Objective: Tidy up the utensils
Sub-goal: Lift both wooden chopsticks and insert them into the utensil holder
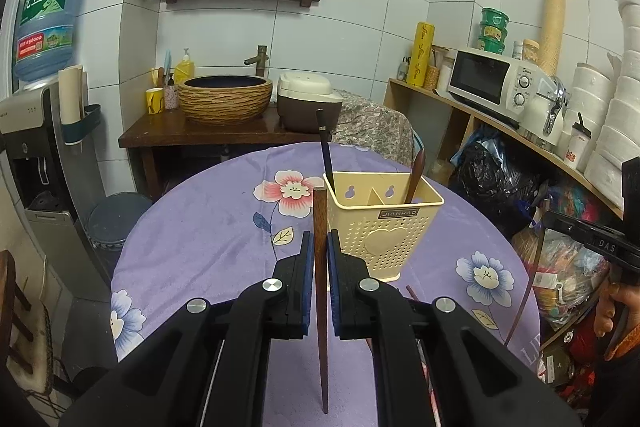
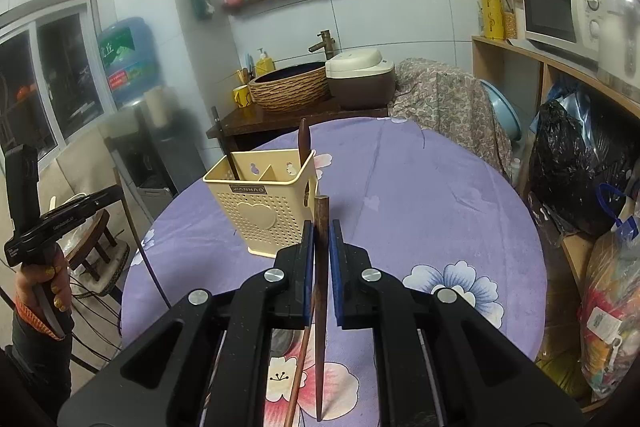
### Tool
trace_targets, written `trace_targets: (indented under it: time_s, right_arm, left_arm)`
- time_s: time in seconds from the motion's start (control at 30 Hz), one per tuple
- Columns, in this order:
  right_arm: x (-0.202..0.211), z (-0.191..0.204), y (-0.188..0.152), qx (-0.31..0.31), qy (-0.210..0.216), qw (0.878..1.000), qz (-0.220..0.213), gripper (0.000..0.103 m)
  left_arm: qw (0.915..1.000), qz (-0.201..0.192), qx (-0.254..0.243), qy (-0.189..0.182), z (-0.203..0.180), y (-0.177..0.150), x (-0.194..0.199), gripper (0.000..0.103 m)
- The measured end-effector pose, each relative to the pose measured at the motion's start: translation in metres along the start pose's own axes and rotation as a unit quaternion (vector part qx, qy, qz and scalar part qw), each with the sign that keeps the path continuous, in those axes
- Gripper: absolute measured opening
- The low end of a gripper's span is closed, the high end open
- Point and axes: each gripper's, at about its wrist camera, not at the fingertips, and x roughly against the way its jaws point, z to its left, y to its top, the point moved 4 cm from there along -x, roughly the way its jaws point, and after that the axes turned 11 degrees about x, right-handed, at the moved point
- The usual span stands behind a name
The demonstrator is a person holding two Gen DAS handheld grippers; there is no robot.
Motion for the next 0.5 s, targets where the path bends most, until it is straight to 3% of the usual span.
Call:
trace_targets:
  time_s: [0.27,0.4,0.5]
  right_arm:
    - [0.013,0.006,0.021,0.011,0.004,1.0,-0.025,0.008]
    - [0.023,0.011,0.066,0.026,0.004,0.998,-0.055,0.008]
    - [0.03,0.021,0.118,0.039,0.011,0.996,-0.083,0.008]
  left_arm:
    - [0.9998,-0.016,-0.004,-0.01,-0.005,0.022,0.011,0.008]
    - [0.9987,-0.04,-0.016,-0.026,-0.021,0.058,0.024,0.008]
    - [0.9966,-0.067,-0.027,-0.039,-0.04,0.095,0.036,0.008]
